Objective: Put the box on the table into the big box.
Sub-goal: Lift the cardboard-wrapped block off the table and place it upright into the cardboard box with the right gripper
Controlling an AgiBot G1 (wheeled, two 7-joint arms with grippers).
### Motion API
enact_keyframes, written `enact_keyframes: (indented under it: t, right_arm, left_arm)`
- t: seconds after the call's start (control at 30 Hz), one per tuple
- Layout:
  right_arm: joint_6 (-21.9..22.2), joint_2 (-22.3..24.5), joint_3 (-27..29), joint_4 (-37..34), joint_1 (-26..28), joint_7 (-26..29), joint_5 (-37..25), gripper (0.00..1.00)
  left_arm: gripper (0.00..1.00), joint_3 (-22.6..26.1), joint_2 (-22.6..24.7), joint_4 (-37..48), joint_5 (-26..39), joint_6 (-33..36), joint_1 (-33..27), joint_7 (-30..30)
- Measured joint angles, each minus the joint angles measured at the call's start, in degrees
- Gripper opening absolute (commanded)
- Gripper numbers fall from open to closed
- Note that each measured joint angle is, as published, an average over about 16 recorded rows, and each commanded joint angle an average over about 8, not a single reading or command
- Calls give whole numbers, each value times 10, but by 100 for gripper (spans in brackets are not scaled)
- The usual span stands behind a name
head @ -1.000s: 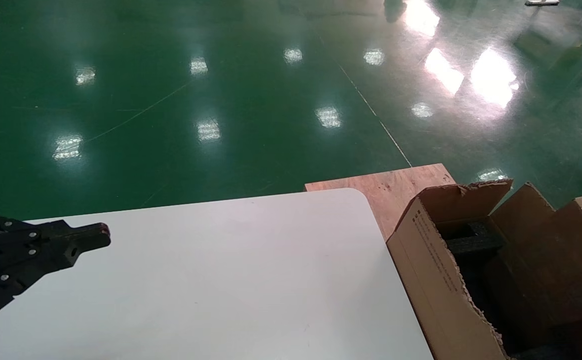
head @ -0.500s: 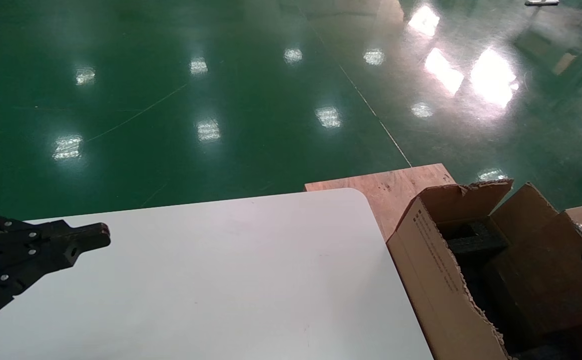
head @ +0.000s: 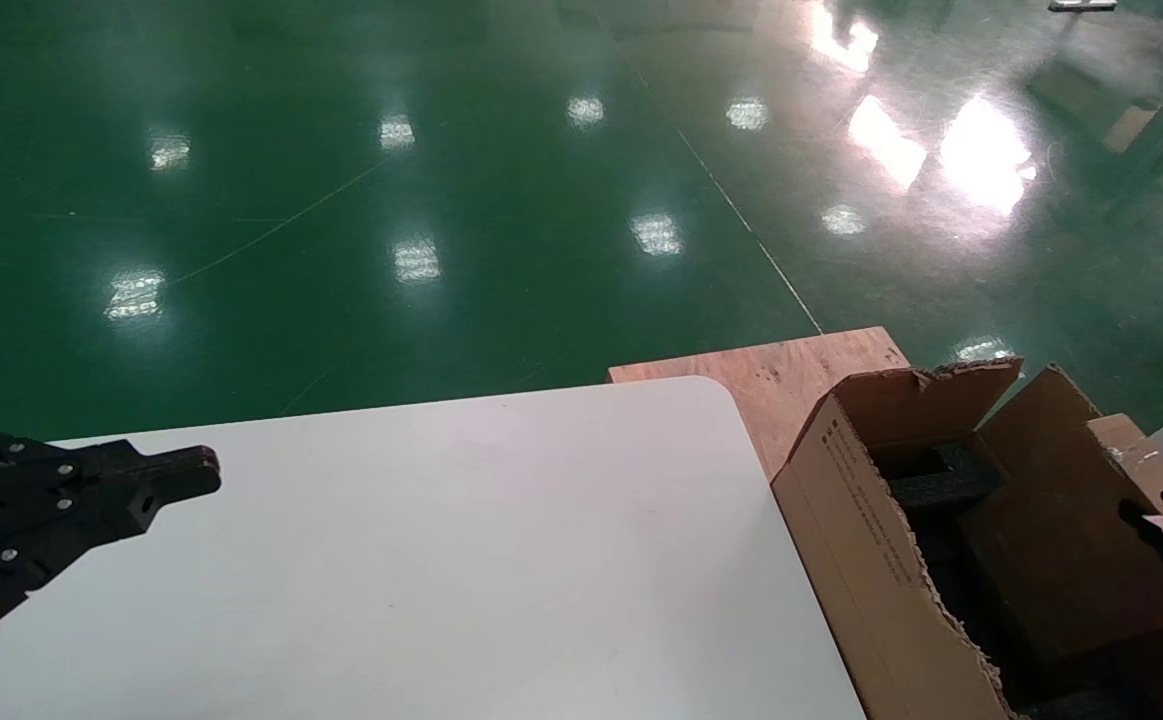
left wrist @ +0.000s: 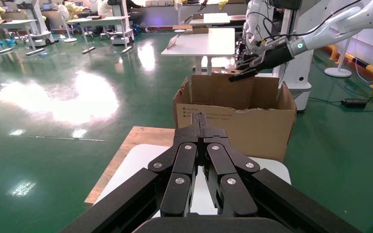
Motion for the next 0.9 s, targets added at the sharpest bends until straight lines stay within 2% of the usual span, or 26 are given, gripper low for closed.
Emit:
enact_keyframes:
  t: [0.2,0.43,0.83,0.9]
  right_arm:
    - [-19,1,-37,-29,34,-6,-2,0]
    - [-33,6,-59,-51,47,-16,5,0]
    - [-27,11,-81,-53,55,-36,27,0]
    - [-24,11,-84,-52,55,-39,31,0]
  left_arm:
    - [0,0,0,0,0,0,0,0]
    - [0,0,0,0,0,0,0,0]
    - [0,0,0,0,0,0,0,0]
    - [5,0,0,0,0,0,0,0]
